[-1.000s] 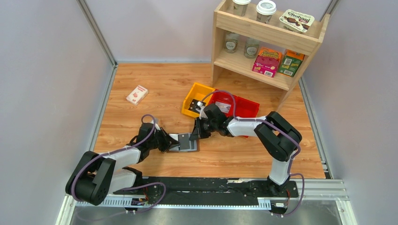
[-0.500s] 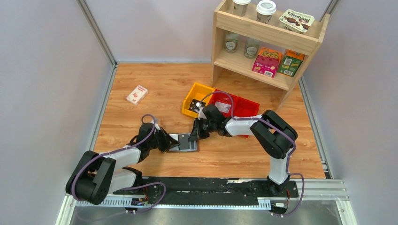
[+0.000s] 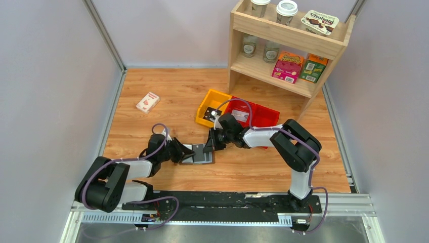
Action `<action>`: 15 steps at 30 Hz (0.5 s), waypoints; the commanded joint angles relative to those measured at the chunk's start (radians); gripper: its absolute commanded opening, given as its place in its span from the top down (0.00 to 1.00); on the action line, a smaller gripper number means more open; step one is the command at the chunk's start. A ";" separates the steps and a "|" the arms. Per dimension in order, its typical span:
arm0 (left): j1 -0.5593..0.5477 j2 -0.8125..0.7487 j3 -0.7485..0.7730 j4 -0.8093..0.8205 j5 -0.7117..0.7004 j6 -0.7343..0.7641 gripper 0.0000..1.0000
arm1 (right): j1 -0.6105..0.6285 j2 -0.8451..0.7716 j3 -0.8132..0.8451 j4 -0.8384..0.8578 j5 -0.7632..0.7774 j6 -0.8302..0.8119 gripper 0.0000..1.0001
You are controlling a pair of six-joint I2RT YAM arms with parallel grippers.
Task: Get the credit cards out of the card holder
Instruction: Remove the credit card from the card holder.
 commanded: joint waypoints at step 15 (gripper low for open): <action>0.066 -0.007 -0.063 0.246 0.104 -0.040 0.91 | -0.002 0.058 -0.044 -0.126 0.108 -0.077 0.99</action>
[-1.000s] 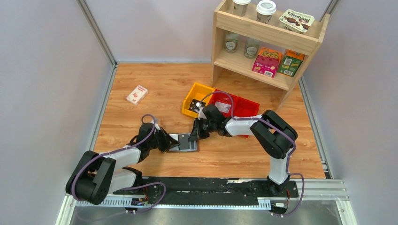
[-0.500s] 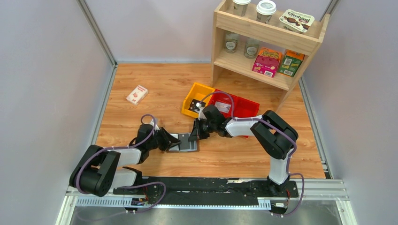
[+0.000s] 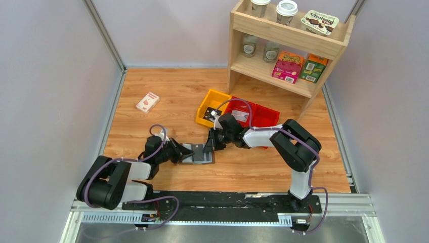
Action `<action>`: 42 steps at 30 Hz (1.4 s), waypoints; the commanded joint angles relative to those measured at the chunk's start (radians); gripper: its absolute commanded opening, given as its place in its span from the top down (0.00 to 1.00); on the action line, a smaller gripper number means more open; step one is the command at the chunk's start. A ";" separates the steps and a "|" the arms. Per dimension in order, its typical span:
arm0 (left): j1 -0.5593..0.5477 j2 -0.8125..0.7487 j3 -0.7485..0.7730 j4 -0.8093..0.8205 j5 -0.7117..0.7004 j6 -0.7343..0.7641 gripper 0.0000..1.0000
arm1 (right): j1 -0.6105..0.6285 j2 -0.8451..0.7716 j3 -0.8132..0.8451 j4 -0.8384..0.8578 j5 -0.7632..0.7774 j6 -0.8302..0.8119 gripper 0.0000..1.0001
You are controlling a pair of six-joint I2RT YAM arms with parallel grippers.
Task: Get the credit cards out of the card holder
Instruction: Remove the credit card from the card holder.
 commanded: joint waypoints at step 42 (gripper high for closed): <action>0.057 0.176 0.081 0.162 0.082 0.027 0.70 | -0.014 0.067 -0.034 -0.140 0.103 -0.088 0.99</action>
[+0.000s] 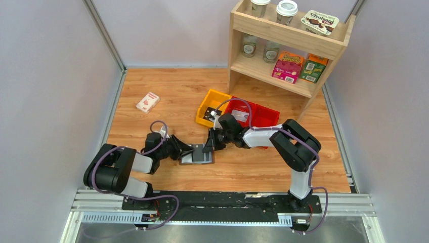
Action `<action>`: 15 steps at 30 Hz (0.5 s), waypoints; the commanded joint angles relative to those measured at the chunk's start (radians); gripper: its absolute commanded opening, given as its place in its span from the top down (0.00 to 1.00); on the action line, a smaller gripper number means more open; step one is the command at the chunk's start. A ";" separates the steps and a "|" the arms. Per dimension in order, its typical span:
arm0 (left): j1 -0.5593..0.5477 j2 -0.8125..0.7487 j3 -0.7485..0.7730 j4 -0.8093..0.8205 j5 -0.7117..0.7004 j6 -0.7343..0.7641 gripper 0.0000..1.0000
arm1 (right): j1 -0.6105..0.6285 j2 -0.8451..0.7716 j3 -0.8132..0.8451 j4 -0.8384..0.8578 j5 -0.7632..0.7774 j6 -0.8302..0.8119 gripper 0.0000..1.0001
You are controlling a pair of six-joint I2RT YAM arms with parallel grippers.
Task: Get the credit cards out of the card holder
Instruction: Remove the credit card from the card holder.
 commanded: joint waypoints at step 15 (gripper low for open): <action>0.067 0.108 -0.027 0.297 0.096 -0.094 0.89 | -0.020 0.064 -0.045 -0.145 0.108 -0.079 0.99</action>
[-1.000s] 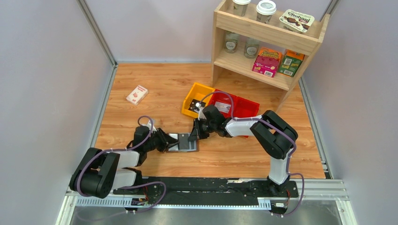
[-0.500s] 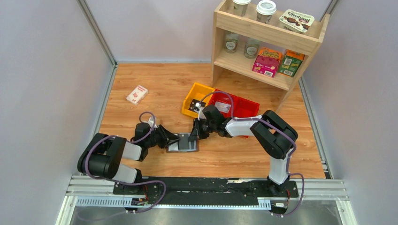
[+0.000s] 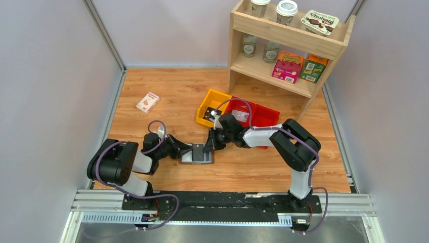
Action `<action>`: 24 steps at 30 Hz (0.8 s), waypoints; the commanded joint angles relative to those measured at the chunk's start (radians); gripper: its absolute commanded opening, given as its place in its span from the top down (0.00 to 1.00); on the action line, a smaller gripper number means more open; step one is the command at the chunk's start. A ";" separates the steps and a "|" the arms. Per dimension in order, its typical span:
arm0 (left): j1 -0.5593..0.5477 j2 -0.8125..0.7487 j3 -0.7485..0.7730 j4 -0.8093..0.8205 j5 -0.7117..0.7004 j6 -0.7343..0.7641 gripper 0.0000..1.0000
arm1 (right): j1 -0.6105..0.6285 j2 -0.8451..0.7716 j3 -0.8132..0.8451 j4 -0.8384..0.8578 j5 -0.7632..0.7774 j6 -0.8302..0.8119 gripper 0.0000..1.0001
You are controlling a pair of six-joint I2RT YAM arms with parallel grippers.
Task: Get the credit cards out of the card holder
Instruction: Remove the credit card from the card holder.
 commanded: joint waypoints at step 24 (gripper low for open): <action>0.032 0.057 0.031 -0.014 0.050 0.096 0.66 | -0.015 0.055 -0.044 -0.141 0.115 -0.076 0.99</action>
